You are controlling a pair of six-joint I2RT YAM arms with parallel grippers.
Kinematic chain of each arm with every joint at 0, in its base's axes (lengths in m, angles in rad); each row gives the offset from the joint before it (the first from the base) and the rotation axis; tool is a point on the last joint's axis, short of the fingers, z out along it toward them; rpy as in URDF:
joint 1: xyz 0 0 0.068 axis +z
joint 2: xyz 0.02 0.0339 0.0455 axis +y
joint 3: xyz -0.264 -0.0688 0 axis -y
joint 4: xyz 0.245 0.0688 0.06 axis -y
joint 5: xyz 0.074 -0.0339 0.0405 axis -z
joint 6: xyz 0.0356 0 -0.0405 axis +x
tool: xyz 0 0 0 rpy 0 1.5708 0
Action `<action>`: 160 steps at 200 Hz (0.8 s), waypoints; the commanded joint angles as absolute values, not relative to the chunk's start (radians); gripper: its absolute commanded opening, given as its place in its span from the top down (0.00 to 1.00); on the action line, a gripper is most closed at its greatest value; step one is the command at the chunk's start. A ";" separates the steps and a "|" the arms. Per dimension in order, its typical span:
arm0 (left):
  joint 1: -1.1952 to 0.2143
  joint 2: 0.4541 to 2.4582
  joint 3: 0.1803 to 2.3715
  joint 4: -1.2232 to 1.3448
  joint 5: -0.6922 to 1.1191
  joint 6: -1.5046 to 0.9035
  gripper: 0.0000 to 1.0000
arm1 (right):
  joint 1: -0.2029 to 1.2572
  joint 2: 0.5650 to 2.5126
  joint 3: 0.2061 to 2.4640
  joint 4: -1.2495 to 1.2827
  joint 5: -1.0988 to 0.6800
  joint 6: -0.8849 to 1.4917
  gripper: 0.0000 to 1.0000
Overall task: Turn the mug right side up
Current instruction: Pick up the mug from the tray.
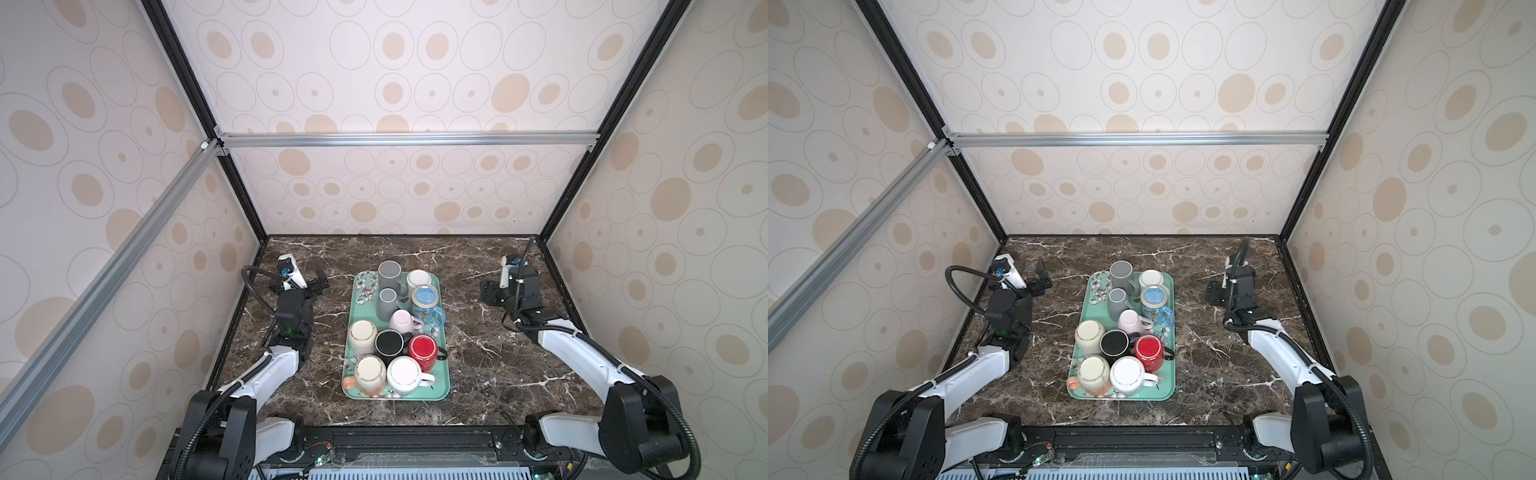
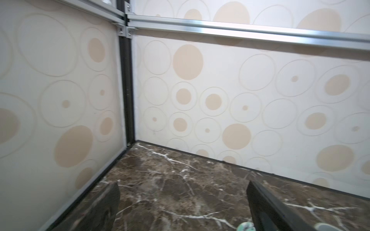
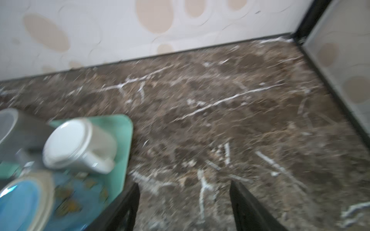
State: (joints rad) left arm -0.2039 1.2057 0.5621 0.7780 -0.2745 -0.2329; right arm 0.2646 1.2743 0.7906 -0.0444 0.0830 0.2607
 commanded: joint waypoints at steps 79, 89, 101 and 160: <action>-0.694 1.216 0.690 0.422 -0.140 -0.358 0.00 | 0.512 1.488 0.939 -0.200 -0.117 0.136 0.33; -0.709 1.211 0.673 0.433 -0.119 -0.380 0.00 | 0.517 1.503 0.948 -0.200 -0.117 0.120 0.32; -0.721 1.211 0.659 0.442 -0.094 -0.394 0.00 | 0.518 1.518 0.951 -0.199 -0.110 0.111 0.32; -0.735 1.207 0.626 0.473 -0.022 -0.373 0.00 | 0.524 1.612 1.002 -0.227 -0.067 0.077 0.35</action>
State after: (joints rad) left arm -0.7269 1.2274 0.6487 0.4366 -0.0662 -0.3634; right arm 0.5163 1.5795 0.9703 -0.1959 -0.0982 0.1062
